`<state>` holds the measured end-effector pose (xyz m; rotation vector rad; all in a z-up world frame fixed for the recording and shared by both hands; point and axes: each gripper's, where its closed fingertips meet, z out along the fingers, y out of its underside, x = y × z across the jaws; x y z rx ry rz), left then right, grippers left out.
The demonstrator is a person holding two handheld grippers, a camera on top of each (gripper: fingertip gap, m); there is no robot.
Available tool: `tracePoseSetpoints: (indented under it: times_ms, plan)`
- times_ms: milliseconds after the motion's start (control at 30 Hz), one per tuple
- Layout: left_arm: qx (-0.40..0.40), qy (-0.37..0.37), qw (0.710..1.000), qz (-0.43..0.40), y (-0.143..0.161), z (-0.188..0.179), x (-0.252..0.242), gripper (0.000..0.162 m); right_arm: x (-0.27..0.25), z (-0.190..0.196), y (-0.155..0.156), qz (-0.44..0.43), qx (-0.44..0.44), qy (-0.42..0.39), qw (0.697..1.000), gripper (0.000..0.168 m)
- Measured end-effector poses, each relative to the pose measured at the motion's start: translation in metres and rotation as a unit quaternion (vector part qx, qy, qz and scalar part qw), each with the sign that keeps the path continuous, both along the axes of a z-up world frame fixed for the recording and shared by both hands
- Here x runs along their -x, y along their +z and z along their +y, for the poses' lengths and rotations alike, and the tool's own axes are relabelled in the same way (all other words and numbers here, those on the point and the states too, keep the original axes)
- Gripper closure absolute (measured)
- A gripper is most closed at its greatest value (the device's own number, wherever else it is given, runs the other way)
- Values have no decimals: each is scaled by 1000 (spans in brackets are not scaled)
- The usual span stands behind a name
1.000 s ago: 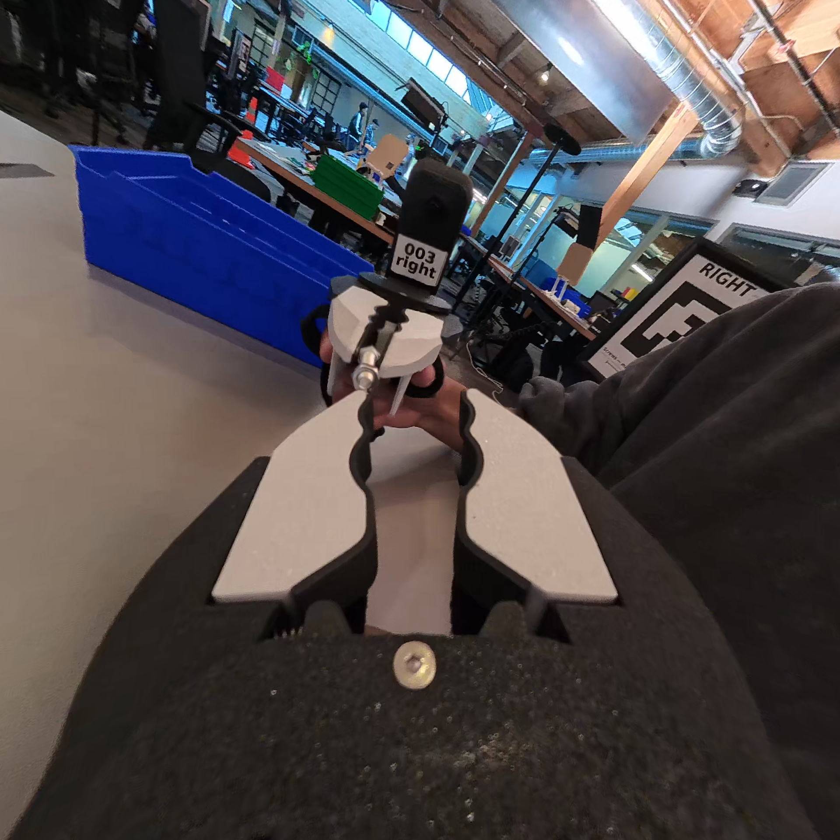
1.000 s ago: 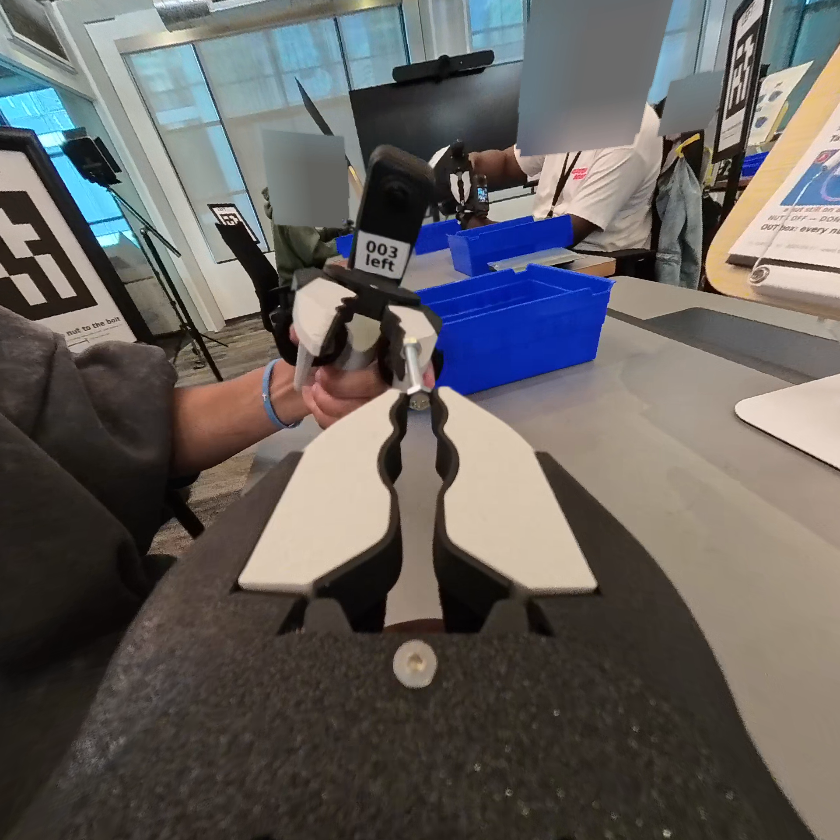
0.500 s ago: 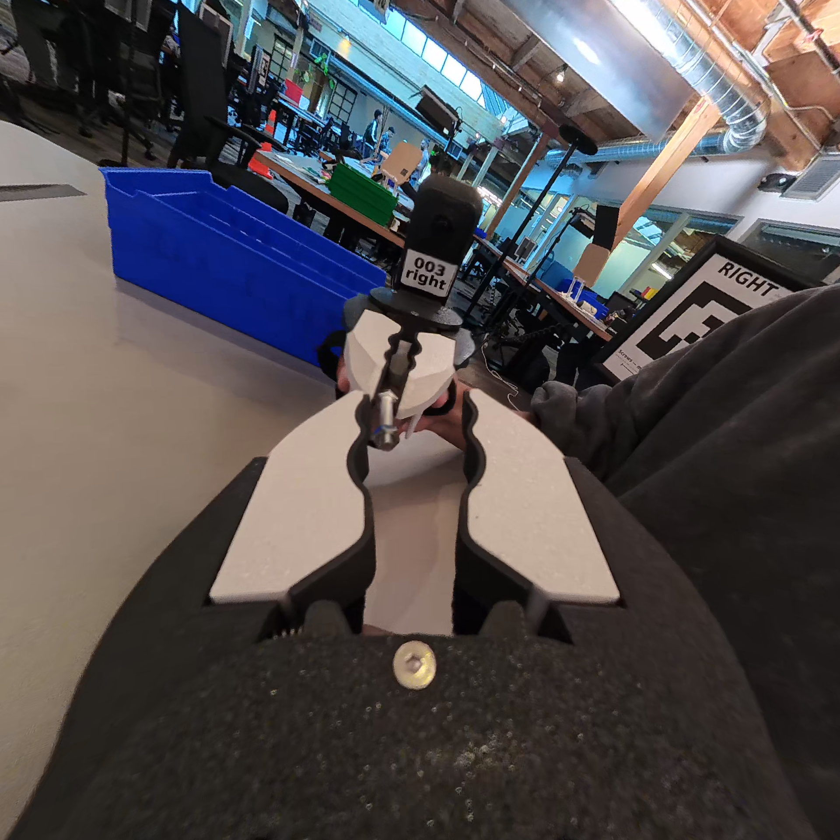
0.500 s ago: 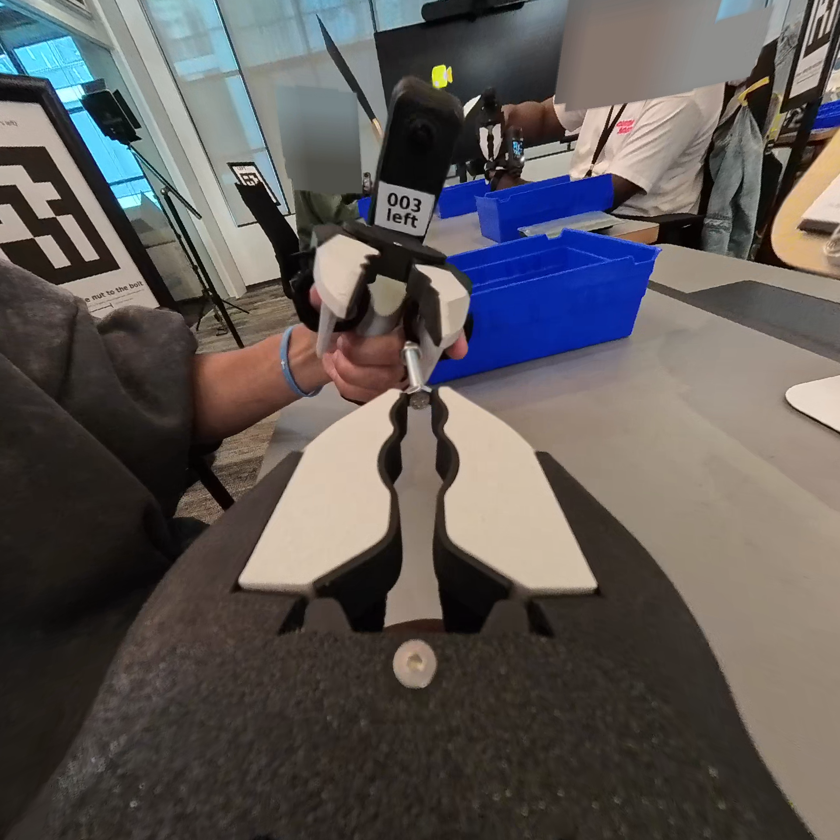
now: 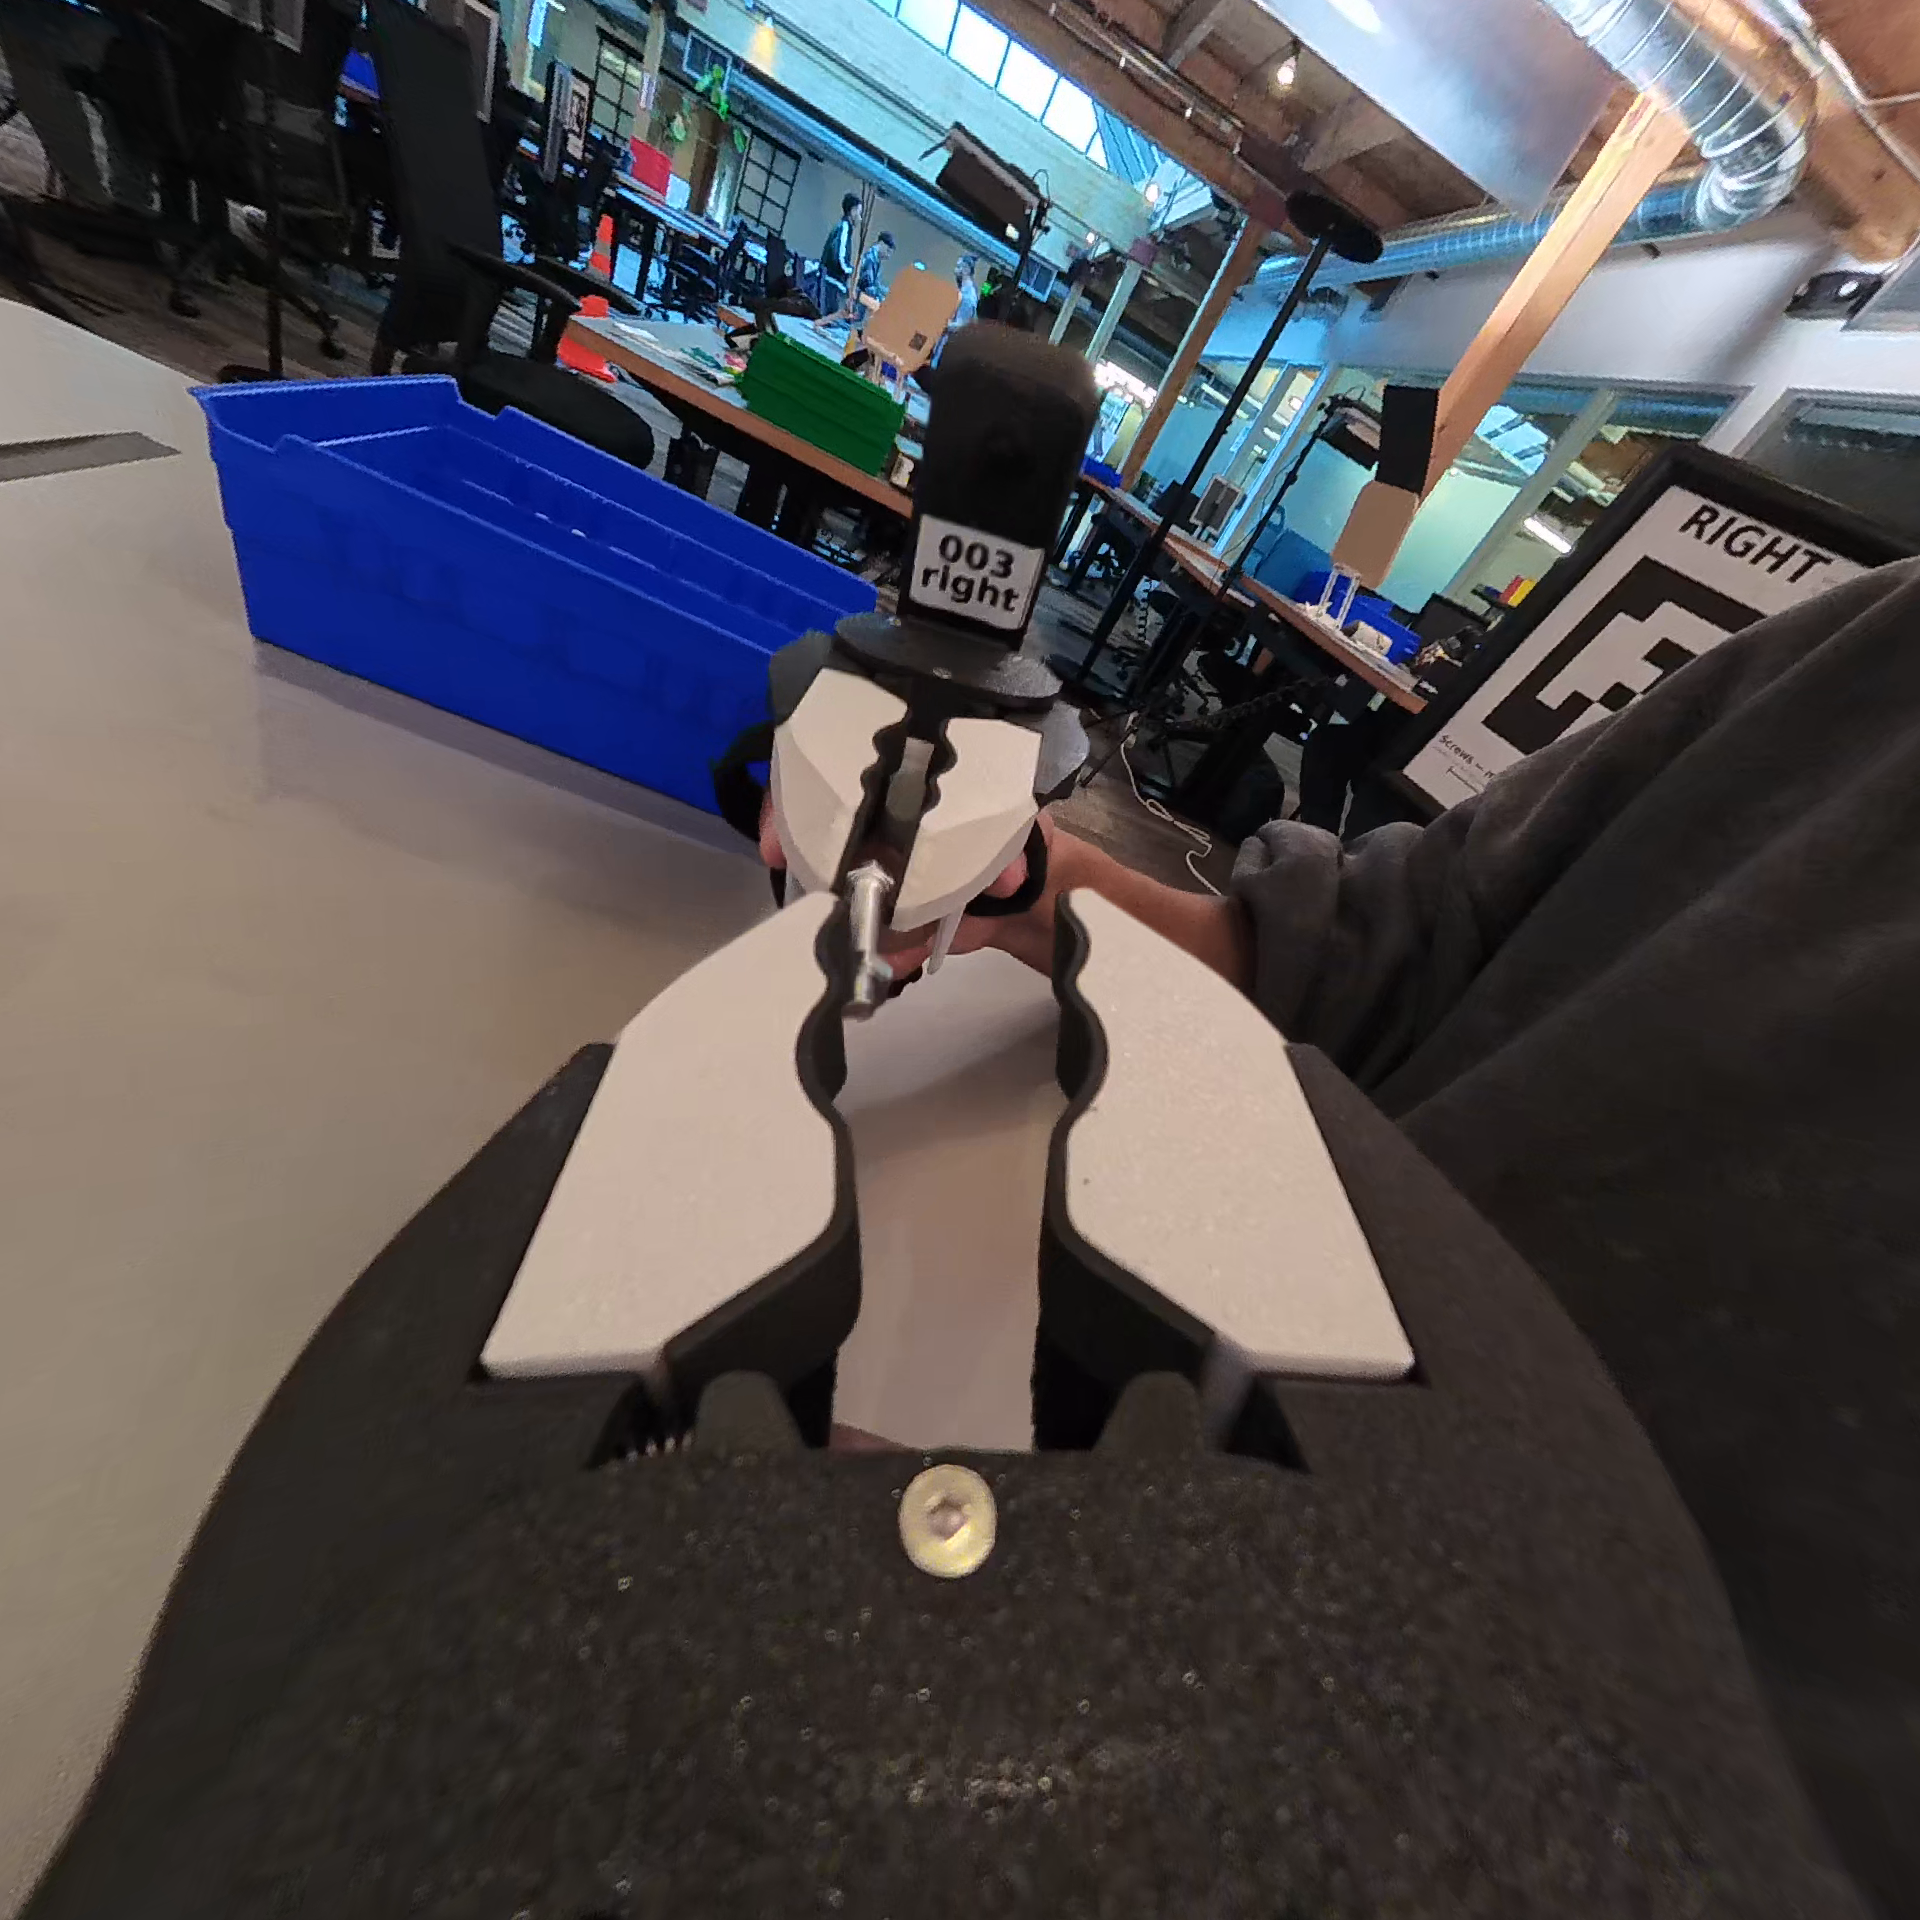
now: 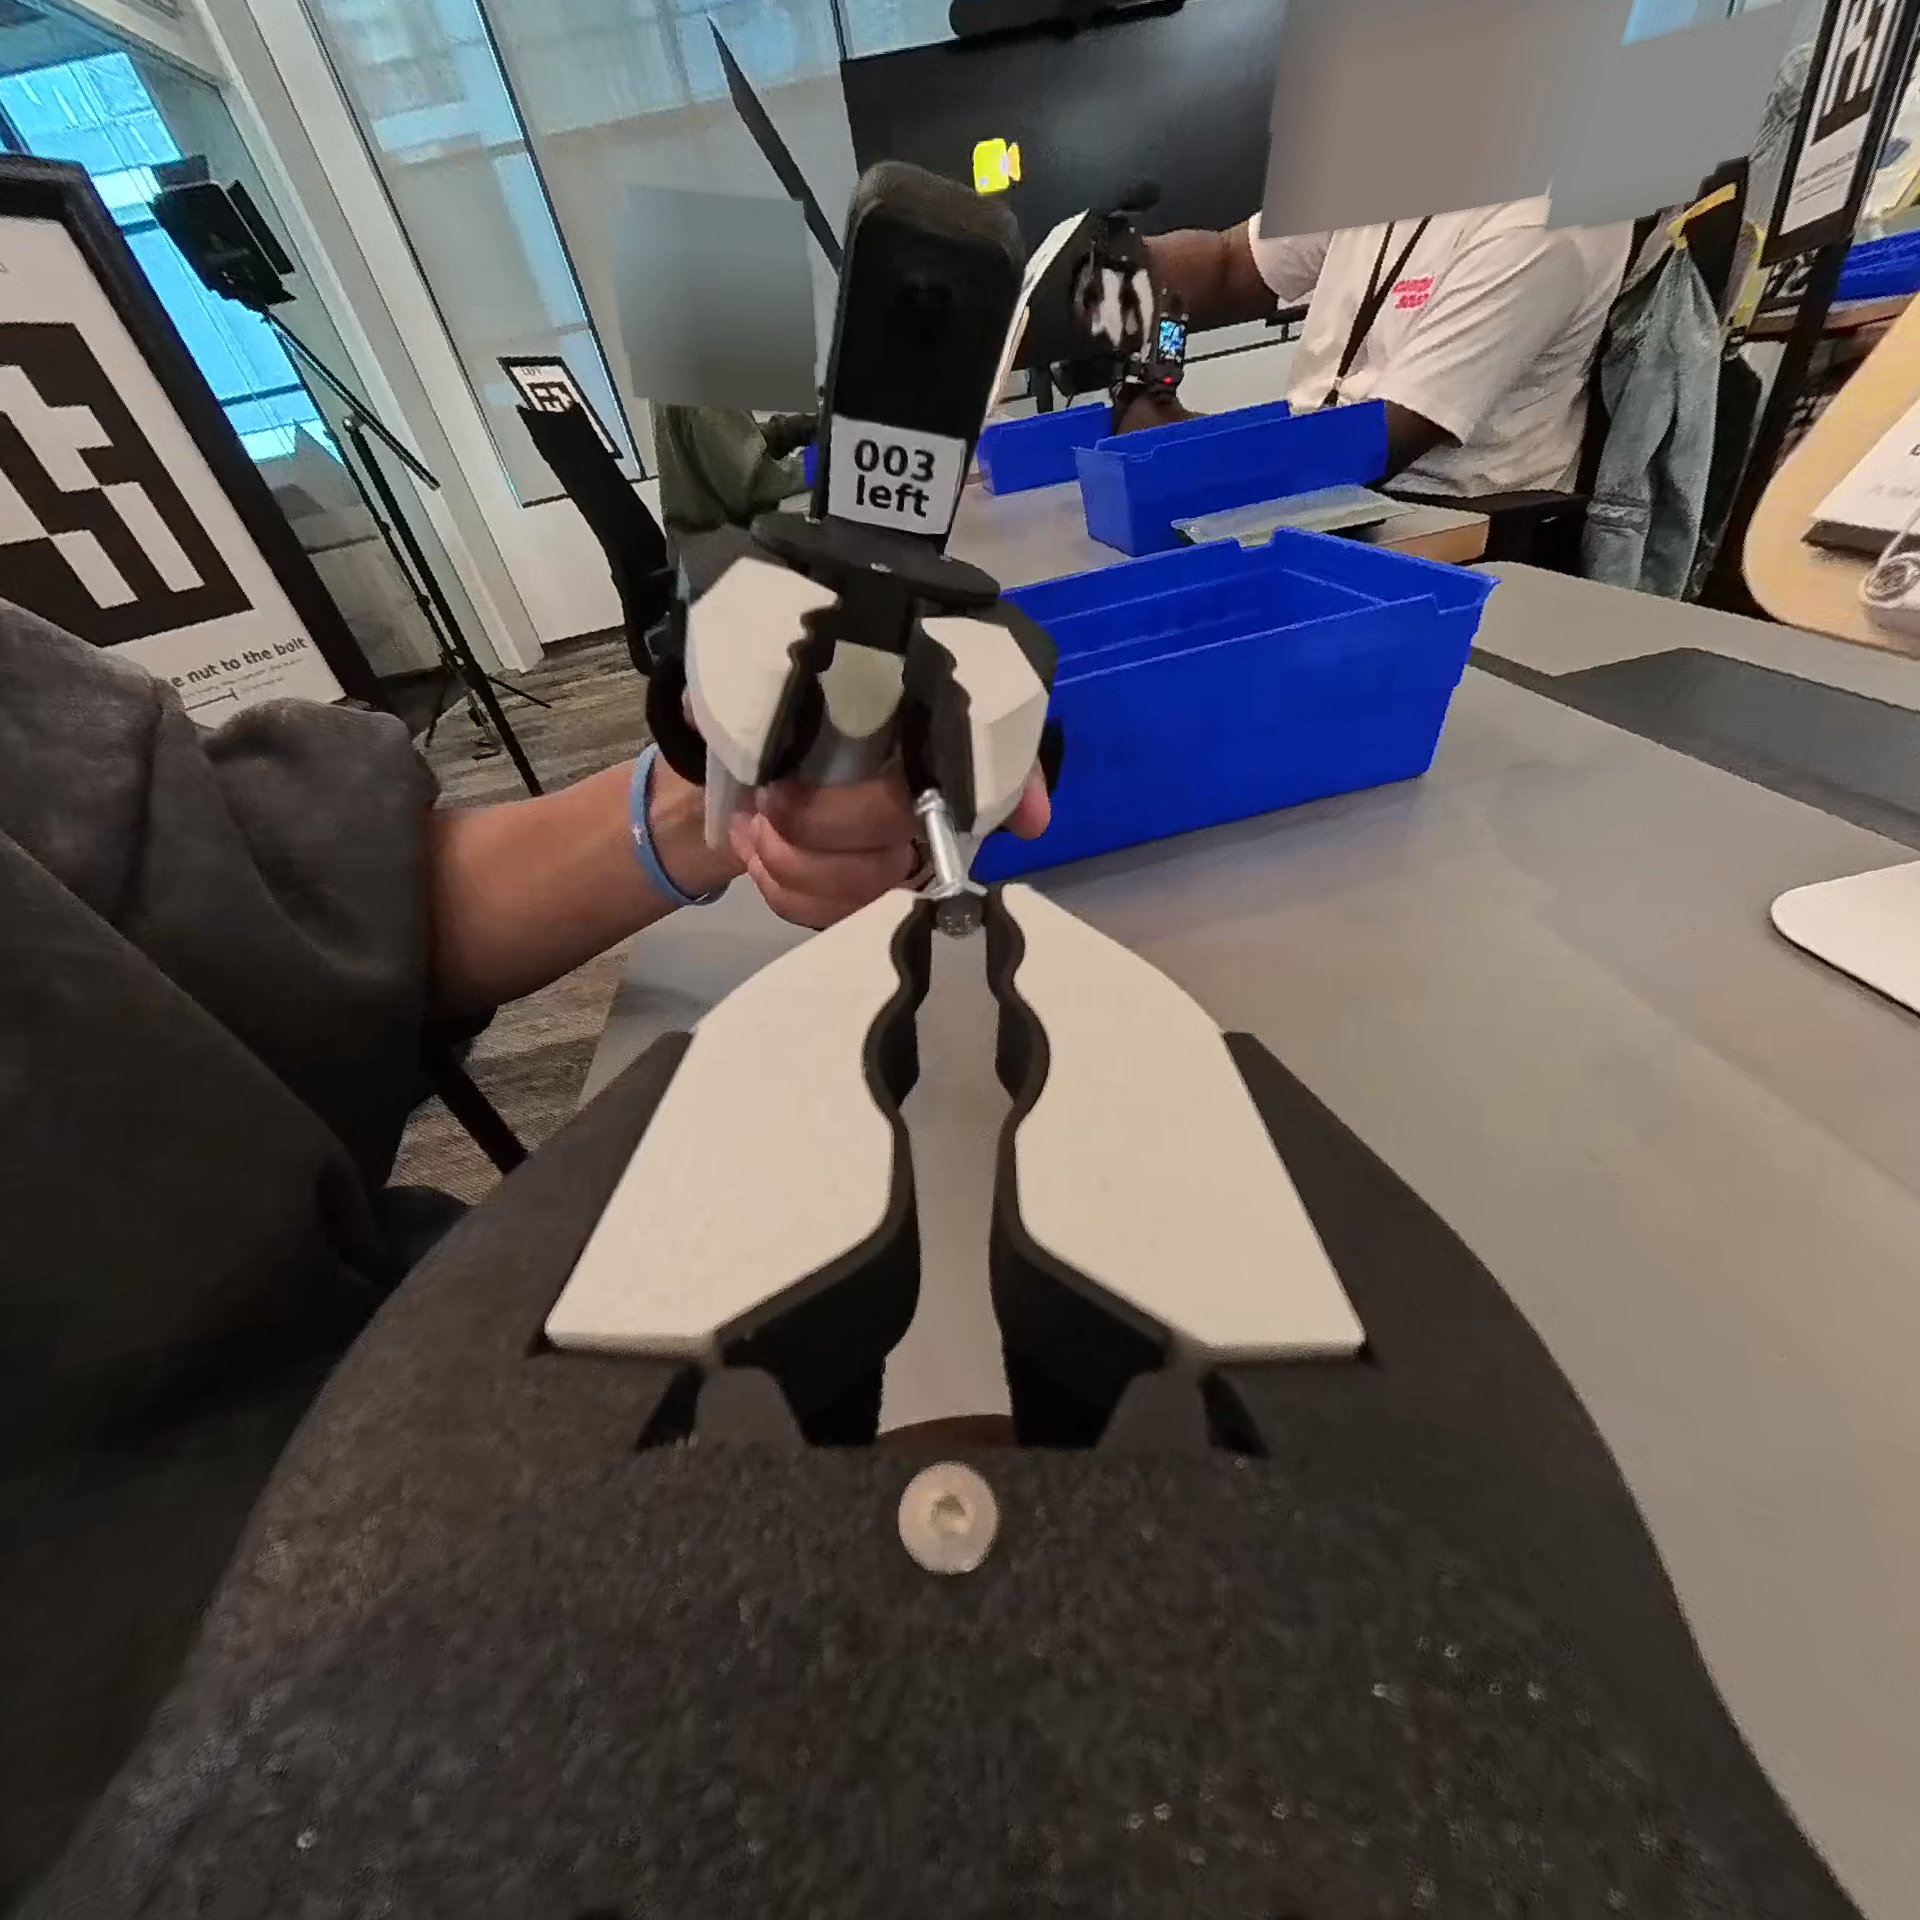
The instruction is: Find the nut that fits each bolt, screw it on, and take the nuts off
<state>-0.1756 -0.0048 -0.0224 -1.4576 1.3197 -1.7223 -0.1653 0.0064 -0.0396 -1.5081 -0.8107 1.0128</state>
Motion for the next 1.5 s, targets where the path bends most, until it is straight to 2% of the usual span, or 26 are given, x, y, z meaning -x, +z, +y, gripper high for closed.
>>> tracePoseSetpoints:
  times_ms: [200,267,433,600,700,900,1100,1233,1333,1500]
  plan:
    - [-15,6,999,32,-14,2,-3,125,-3,-3,15,37,-16,-1,999,158]
    - [-15,11,999,27,-11,4,-1,125,-5,-7,22,72,-7,17,997,158]
    - [-22,9,1000,1,3,0,1,125,-7,-1,18,86,3,9,996,158]
    - [-19,-2,999,29,-14,-5,-5,124,-9,-2,26,107,3,10,994,158]
    - [-30,9,998,50,-23,0,-8,124,-11,-3,26,91,-1,6,996,158]
    - [-49,22,998,41,-10,2,-2,124,-9,2,10,64,20,4,998,158]
    - [-61,3,995,79,-34,-7,-11,122,-8,0,20,76,13,5,997,158]
    - [-56,27,996,56,-19,5,-4,122,-8,-1,9,62,28,13,998,158]
    - [-47,19,998,44,-12,2,-1,122,-5,2,2,59,42,14,997,158]
    - [-64,-1,994,85,-34,-8,-8,121,-10,2,18,84,24,7,996,158]
